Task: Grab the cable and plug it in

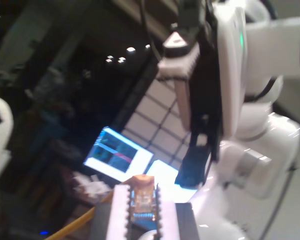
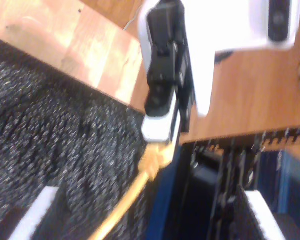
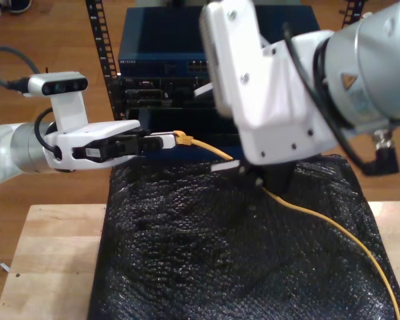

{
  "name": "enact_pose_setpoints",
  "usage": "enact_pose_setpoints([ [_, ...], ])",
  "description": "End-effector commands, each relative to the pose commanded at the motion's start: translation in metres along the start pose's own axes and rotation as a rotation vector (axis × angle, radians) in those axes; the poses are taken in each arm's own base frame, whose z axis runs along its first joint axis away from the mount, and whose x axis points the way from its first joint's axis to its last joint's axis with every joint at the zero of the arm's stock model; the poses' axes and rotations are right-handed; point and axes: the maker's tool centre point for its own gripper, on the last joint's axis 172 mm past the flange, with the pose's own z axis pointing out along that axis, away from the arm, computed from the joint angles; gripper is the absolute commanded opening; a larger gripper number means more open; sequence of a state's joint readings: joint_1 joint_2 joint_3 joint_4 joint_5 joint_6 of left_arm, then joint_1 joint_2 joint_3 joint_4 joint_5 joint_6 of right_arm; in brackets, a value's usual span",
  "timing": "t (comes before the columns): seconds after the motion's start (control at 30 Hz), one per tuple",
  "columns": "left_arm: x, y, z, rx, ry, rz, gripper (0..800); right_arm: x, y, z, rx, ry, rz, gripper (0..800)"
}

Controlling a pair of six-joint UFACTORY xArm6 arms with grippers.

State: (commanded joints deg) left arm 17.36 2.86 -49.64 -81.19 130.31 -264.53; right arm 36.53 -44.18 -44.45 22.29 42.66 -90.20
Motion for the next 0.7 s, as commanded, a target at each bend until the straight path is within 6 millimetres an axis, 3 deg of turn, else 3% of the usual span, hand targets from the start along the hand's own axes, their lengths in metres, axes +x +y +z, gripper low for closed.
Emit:
enact_pose_setpoints([
  [0.13,0.008,0.004,0.000,-0.022,0.025,0.015,3,0.000,0.003,-0.002,-0.042,0.003,-0.011,783],
  [0.4,0.006,0.004,-0.004,-0.058,0.055,-0.046,3,0.013,0.005,-0.006,-0.071,0.026,-0.047,771],
  [0.7,0.003,0.003,-0.007,-0.074,0.067,-0.106,3,0.011,0.000,0.000,-0.059,0.025,-0.045,644],
])
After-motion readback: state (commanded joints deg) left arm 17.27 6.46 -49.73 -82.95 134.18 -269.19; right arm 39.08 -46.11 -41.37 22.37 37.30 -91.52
